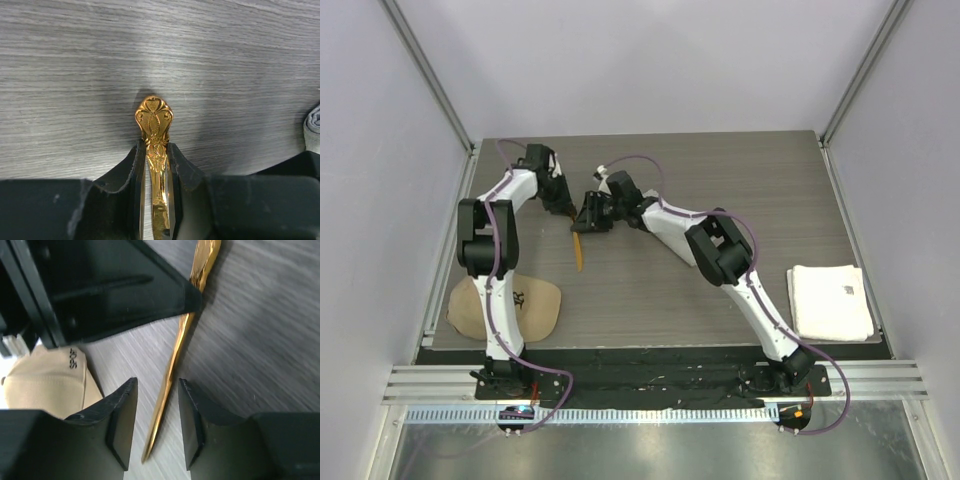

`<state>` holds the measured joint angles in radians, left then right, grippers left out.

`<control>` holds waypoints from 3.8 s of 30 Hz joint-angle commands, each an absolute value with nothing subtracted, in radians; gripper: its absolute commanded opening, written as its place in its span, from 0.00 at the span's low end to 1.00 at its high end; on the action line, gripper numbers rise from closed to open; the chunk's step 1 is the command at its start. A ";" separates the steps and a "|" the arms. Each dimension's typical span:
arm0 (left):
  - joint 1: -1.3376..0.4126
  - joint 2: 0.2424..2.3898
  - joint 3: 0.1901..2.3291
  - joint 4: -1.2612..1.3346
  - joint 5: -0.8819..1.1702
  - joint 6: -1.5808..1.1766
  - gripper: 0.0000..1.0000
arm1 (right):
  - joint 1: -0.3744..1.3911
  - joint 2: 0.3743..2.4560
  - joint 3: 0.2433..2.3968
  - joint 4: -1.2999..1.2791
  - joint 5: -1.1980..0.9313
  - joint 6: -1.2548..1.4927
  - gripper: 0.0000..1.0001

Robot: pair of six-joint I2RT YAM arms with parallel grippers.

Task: Fold the napkin into a case and place the utensils inside
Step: Pick up the knife from the center of the board.

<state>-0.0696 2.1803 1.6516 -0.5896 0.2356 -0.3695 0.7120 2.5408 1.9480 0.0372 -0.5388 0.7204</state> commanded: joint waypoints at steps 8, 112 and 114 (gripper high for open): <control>-0.051 2.215 1.563 -0.558 0.244 -0.380 0.00 | 0.772 2.635 2.016 -0.069 -0.345 0.788 0.34; 0.072 1.792 1.147 -0.367 0.365 -0.807 0.45 | 0.903 2.787 2.418 -0.908 0.135 0.523 0.12; 0.072 1.783 1.143 -0.361 0.377 -0.813 0.45 | 0.903 2.793 2.422 -0.907 0.129 0.529 0.01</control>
<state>0.0723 1.8458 1.1492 -0.3714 0.3443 -0.8215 0.8772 2.6591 2.4794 -0.8074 0.2043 0.5259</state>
